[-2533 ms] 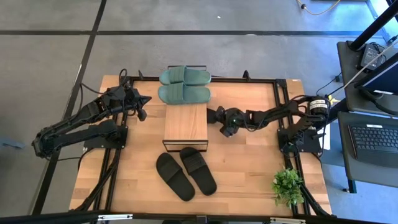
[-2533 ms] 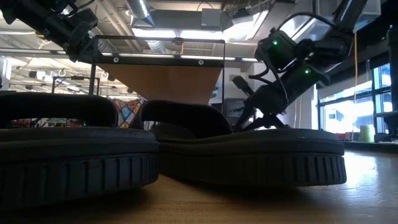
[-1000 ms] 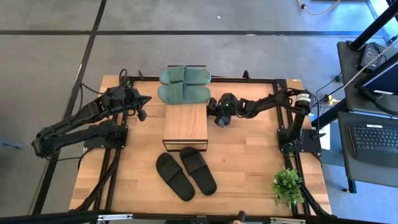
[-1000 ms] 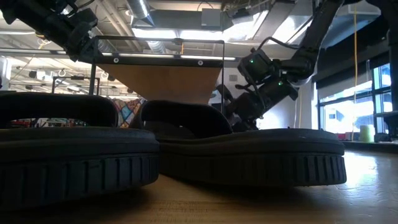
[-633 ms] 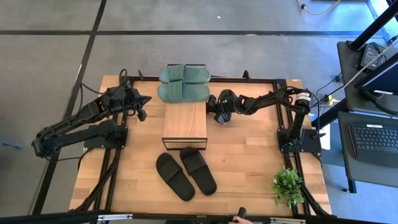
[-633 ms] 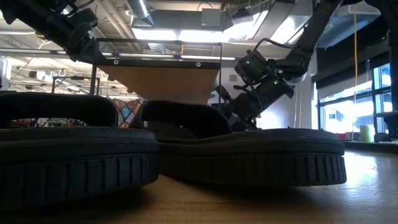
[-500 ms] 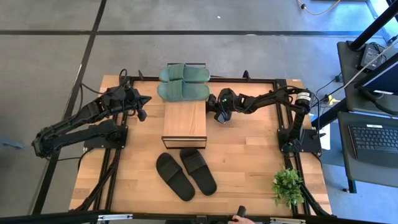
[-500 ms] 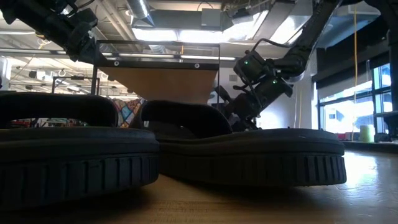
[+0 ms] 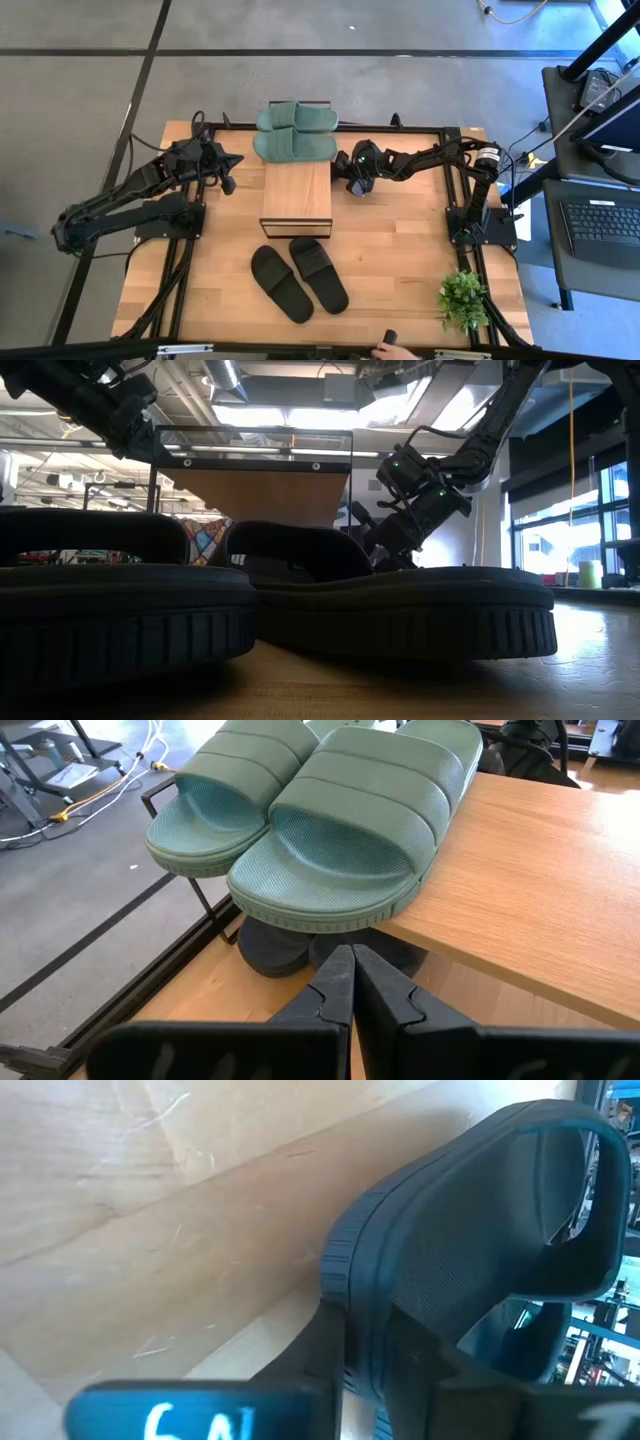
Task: Pick and place slides into the shelf
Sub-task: Put the black slide under the shelf
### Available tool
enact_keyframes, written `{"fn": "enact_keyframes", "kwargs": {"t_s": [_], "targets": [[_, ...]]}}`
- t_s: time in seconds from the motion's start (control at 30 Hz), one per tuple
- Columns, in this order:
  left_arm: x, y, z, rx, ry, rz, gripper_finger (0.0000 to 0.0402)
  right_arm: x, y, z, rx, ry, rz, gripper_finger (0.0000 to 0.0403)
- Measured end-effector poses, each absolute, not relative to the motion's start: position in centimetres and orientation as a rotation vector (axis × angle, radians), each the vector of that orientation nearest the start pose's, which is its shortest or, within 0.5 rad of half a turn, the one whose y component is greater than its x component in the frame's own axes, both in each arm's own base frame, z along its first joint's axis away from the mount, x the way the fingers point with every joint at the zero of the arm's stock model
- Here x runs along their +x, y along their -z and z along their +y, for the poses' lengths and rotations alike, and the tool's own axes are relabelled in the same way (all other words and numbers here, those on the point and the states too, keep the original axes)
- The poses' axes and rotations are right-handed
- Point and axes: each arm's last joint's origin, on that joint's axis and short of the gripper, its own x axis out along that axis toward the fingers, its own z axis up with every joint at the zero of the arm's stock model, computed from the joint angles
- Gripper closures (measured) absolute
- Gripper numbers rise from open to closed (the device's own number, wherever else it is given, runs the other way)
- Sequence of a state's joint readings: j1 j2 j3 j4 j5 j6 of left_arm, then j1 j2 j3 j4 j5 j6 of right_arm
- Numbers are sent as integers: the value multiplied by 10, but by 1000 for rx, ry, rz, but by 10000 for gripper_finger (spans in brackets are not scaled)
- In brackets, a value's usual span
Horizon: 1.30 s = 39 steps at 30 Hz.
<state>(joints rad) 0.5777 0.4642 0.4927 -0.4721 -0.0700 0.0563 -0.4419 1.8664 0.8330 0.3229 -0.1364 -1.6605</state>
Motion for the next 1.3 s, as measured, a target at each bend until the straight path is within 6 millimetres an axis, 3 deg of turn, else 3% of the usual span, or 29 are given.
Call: {"fn": "enact_keyframes", "kwargs": {"t_s": [0.4, 0.5, 1.3], "targets": [[95, -247, 64, -60, -624, 454, 401, 317, -115, -146, -1322, -282, 733, 308], [95, -247, 64, -60, -624, 455, 401, 317, -115, -146, -1260, -256, 735, 305], [95, -247, 64, -60, -624, 454, 401, 317, -116, -146, -1242, -238, 723, 304]]}}
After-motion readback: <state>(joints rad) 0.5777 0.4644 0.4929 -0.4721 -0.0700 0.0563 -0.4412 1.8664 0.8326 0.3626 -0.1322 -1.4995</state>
